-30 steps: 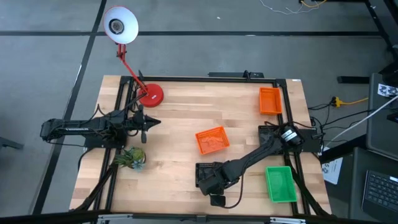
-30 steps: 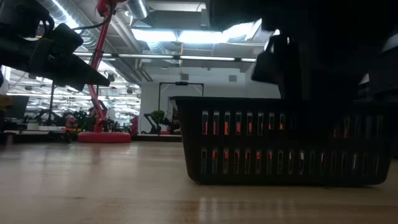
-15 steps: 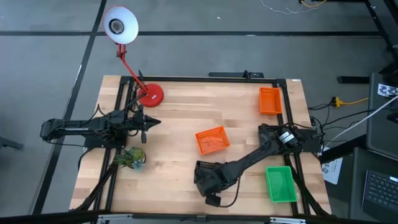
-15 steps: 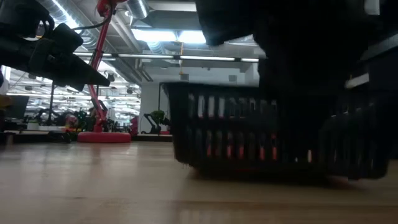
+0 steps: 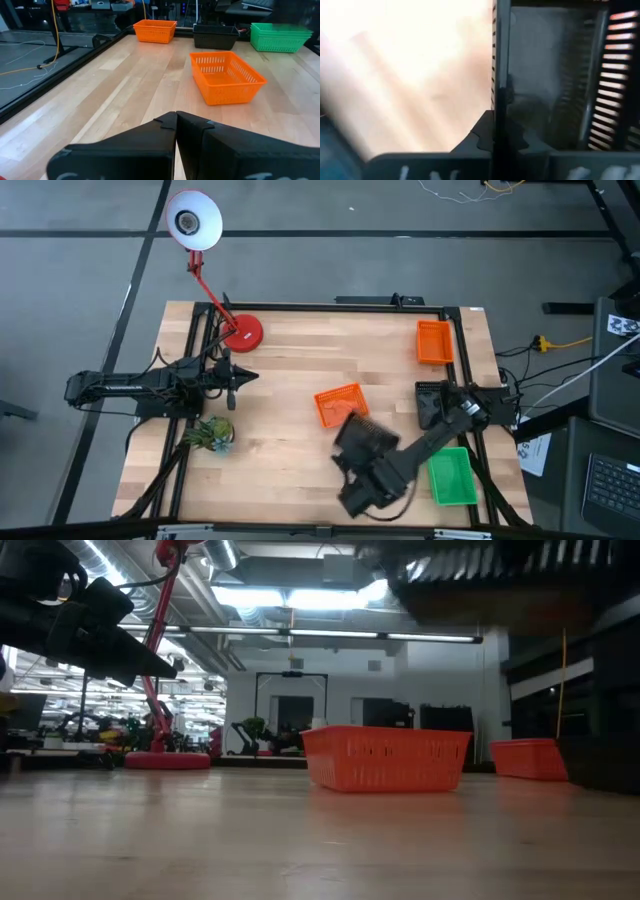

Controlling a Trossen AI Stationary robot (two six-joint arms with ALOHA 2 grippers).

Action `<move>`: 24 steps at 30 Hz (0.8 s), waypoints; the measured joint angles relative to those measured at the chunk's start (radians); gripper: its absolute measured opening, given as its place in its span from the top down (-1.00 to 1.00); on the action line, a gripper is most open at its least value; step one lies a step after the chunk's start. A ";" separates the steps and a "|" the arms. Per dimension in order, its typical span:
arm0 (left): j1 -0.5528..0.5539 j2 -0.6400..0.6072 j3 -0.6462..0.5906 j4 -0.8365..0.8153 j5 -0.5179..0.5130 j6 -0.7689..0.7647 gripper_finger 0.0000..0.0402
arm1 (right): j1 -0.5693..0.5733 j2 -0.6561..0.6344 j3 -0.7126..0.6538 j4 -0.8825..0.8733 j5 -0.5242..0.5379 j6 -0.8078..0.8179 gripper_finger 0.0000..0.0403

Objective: Stack baskets by color
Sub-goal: Stack the bottom black bin on the top black bin

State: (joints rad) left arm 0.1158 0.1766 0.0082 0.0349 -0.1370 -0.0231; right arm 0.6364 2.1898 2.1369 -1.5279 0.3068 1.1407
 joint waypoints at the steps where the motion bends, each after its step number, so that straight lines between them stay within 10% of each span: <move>1: 0.000 0.000 0.000 0.000 0.000 0.000 1.00 | 0.012 -0.002 0.023 -0.064 0.049 0.081 1.00; 5: 0.000 0.000 0.000 0.000 0.000 0.000 1.00 | 0.023 -0.060 -0.035 -0.049 0.219 0.246 1.00; 24: 0.000 0.000 0.000 -0.002 0.007 -0.001 1.00 | -0.082 -0.457 -0.729 -0.039 -0.010 0.782 1.00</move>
State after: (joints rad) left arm 0.1154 0.1766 0.0080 0.0330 -0.1299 -0.0241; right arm 0.5549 1.7323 1.4080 -1.5669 0.2971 1.9227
